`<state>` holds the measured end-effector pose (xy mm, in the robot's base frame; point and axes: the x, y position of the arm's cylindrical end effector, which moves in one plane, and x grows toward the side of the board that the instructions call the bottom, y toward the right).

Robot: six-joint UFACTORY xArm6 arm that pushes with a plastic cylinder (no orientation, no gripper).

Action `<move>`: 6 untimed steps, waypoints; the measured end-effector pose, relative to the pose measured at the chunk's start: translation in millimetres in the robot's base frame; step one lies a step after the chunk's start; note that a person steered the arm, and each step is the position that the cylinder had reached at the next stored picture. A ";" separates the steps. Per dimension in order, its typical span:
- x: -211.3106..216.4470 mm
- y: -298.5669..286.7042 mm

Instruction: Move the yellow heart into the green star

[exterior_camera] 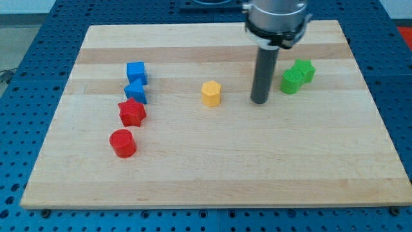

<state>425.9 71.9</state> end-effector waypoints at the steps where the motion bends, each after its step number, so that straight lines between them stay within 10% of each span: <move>1: -5.8 -14.8; 3: -75.9 30.6; 6: -54.0 44.0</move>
